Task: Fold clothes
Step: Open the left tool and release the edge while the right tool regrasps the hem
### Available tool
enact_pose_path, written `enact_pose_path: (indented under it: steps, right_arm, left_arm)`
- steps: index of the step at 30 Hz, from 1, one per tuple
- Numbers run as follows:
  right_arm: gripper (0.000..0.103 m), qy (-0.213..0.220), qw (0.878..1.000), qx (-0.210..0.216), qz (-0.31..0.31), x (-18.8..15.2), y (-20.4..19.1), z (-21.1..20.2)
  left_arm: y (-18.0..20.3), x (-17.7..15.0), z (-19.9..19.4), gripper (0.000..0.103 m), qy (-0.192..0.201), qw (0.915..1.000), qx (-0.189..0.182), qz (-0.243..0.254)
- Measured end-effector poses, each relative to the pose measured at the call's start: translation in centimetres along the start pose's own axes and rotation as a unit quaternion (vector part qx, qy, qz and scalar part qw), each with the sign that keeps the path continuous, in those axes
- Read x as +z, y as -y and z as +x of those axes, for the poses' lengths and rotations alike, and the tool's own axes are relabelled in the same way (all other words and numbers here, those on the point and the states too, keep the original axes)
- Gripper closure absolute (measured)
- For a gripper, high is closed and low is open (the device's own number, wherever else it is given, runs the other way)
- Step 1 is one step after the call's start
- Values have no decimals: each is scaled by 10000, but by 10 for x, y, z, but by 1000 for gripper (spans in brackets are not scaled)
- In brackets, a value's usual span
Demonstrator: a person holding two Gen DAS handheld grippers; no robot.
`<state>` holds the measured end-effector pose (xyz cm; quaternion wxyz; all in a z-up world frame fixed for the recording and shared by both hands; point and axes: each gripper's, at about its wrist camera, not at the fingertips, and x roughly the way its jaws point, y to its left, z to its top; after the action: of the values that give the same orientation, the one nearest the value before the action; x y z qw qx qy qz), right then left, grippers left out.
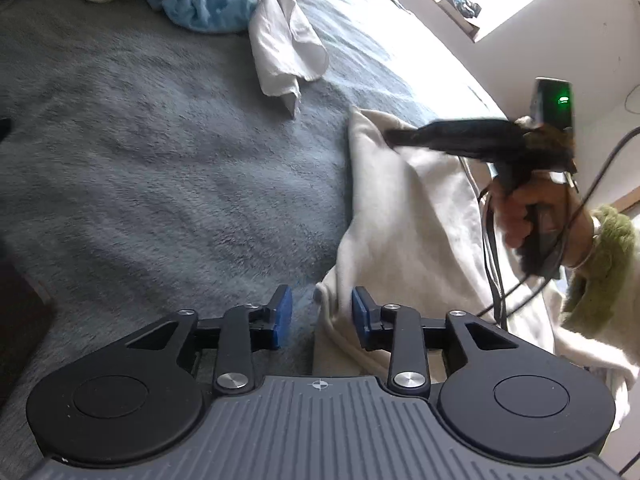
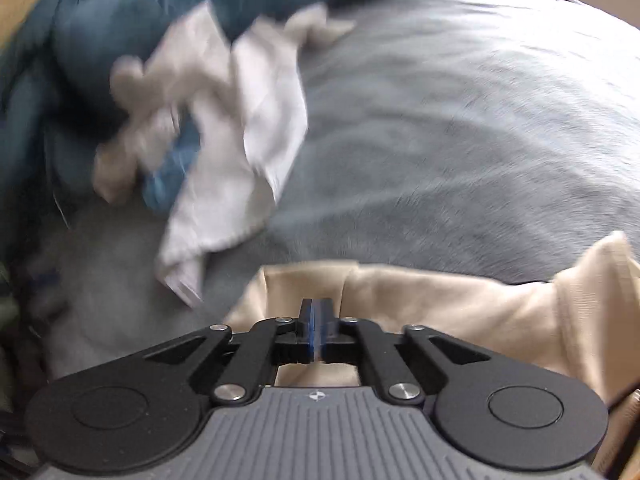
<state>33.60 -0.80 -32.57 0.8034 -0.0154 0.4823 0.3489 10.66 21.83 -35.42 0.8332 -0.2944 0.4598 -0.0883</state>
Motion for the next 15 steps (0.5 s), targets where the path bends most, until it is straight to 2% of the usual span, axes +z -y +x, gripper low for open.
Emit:
enact_pose_path:
  steps: [3, 7, 11, 15]
  right_arm:
    - [97, -66, 9982, 329, -504, -1, -15, -36]
    - [97, -568, 9877, 855, -1182, -17, -41, -64]
    - [97, -900, 9802, 877, -1532, -50, -64, -64]
    - [97, -1016, 9782, 852, -1595, -73, -79, -52]
  left_arm:
    - [-5, -4, -17, 69, 148, 9996, 0, -250]
    - [-9, -4, -32, 69, 414, 9978, 139, -496]
    - [-13, 6, -19, 69, 350, 9968, 64, -711]
    - [-23, 8, -4, 69, 58, 9913, -224, -1299]
